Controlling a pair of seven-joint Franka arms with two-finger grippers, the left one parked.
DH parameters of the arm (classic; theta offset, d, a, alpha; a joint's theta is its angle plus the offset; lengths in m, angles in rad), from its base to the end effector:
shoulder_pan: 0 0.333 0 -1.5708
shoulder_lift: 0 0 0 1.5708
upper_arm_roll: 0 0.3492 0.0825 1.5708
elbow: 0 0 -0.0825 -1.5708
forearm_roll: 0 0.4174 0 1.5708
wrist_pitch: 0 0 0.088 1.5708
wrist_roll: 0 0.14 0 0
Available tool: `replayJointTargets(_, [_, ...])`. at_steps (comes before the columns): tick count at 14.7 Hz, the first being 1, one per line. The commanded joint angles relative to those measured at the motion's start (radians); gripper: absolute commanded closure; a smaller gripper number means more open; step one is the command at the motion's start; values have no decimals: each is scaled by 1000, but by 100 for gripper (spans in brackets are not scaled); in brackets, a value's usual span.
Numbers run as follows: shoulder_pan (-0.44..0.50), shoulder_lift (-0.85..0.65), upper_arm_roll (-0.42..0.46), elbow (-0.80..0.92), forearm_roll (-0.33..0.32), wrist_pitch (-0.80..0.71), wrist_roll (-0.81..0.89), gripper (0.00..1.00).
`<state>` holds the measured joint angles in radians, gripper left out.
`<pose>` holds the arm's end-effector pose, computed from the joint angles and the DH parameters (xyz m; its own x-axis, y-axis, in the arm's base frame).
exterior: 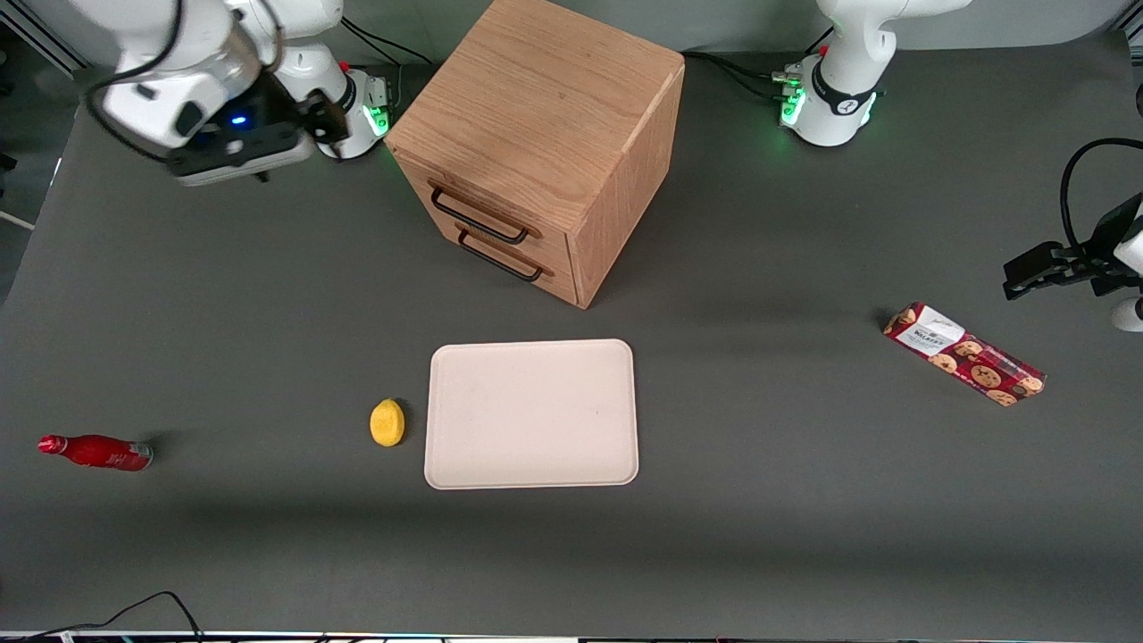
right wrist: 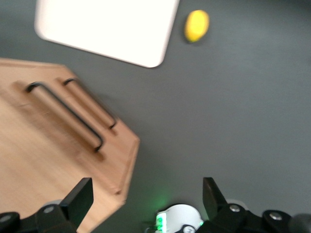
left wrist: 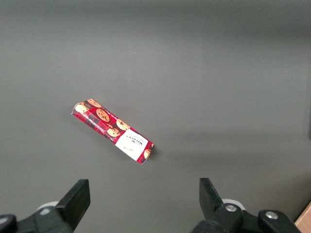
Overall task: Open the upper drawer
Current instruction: 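Move the right gripper toward the upper drawer's black handle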
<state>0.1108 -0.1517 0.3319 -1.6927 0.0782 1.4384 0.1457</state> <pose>0.4586 0.2448 0.6326 0.9499 0.2912 -0.1135 0.2917 -0.9564 -0.0126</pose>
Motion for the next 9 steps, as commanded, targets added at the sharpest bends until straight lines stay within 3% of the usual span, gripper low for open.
replayJointTargets(1, [-2,20,53,18,34,-12,3,0])
replayJointTargets(5, [-3,50,59,22,47,-6,-20,0])
replayJointTargets(9, [0,125,61,41,175,-4,-294,0])
